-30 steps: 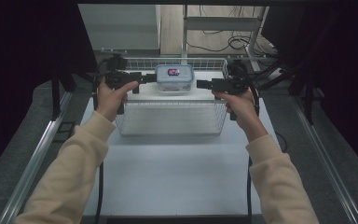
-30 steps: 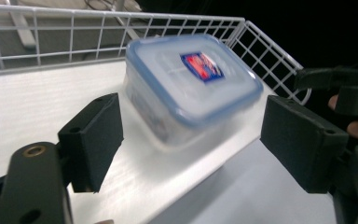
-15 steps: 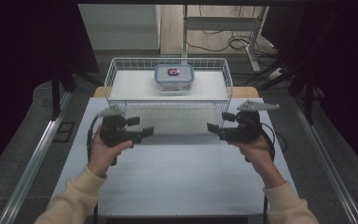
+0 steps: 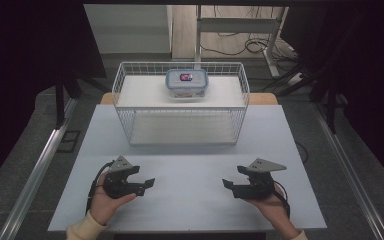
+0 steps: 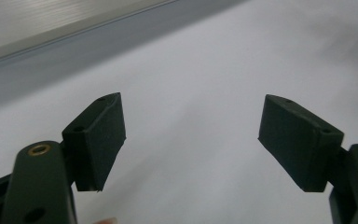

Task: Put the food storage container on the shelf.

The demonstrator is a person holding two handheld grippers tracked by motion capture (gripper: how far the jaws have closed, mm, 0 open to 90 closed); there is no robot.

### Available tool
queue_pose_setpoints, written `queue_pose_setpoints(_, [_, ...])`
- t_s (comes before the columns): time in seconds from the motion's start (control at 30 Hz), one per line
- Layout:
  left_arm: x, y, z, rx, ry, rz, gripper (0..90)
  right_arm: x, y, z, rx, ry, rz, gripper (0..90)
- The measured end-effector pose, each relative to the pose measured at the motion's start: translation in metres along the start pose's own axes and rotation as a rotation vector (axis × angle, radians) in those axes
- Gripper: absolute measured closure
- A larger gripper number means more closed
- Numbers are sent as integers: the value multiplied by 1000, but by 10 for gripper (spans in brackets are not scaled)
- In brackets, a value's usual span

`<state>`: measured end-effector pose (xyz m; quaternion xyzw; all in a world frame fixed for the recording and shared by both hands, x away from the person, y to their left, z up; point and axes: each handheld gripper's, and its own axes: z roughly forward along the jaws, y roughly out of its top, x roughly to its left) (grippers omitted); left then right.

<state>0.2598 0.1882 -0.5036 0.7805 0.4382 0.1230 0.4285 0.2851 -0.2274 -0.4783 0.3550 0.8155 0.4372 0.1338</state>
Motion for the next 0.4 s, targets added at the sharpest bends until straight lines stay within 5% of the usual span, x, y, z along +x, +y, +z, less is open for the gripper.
queue_pose_setpoints(0.13, [2,-1,-3,-25,-7,-14,229,-1,-3,4,11,-1,10,246])
queue_pose_setpoints(0.4, [3,-5,5,0,4,-4,229,-7,-7,8,39,-12,10,239])
